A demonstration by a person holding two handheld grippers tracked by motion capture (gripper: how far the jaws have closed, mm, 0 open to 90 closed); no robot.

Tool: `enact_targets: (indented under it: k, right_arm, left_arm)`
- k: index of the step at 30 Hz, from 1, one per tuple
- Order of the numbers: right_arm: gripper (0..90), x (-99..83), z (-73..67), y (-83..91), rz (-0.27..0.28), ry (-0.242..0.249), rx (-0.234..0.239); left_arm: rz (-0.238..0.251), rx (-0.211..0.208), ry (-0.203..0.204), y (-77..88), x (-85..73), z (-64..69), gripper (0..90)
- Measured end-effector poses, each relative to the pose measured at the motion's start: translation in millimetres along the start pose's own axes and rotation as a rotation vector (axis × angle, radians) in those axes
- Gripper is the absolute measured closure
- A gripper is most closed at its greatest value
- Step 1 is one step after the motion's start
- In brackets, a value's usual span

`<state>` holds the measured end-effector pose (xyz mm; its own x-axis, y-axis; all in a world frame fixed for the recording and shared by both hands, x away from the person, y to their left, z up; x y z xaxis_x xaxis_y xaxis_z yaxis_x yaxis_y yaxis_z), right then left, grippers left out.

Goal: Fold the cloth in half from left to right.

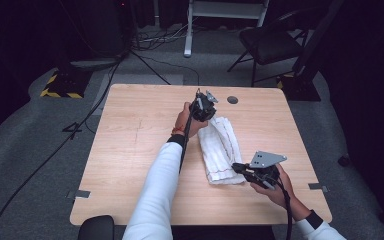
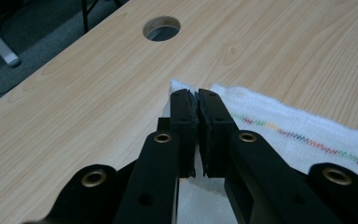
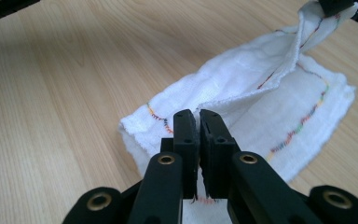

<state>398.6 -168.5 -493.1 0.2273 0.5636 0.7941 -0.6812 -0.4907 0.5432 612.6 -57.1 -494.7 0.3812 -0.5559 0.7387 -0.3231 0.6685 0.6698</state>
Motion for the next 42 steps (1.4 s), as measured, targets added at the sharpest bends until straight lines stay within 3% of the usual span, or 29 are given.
enact_targets:
  k: [12,23,30,37,42]
  right_arm:
    - [86.3,-28.8,8.0,4.5,-0.060,0.019,-0.023]
    - [86.2,-38.1,11.7,4.3,-0.083,0.012,-0.029]
    - [86.0,-40.9,12.0,3.4,-0.092,0.014,-0.024]
    - [84.8,-45.0,11.9,1.1,-0.116,0.019,-0.015]
    - [79.2,-48.0,12.2,-0.1,-0.135,0.019,-0.012]
  left_arm:
    - [-0.005,-0.021,-0.007,-31.8,8.7,14.1,84.9]
    - [-0.013,-0.018,-0.003,-38.9,6.5,12.9,84.2]
    - [0.007,-0.015,0.004,-40.1,7.4,12.2,82.8]
    - [0.027,-0.002,0.019,-40.1,7.3,13.0,70.1]
    - [0.036,0.023,0.039,-31.1,2.8,11.3,57.0]
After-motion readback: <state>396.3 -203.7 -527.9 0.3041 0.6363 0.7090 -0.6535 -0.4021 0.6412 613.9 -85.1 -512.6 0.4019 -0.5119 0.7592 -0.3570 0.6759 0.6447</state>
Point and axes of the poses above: each handheld gripper's, and its own axes: y roughly backward along the jaws, x roughly out of its top, z roughly to its right, the point moved 9 cm from there along -y, roughly forward along the jaws, and after that the axes turned 15 degrees about -x, right-handed, at the moved point
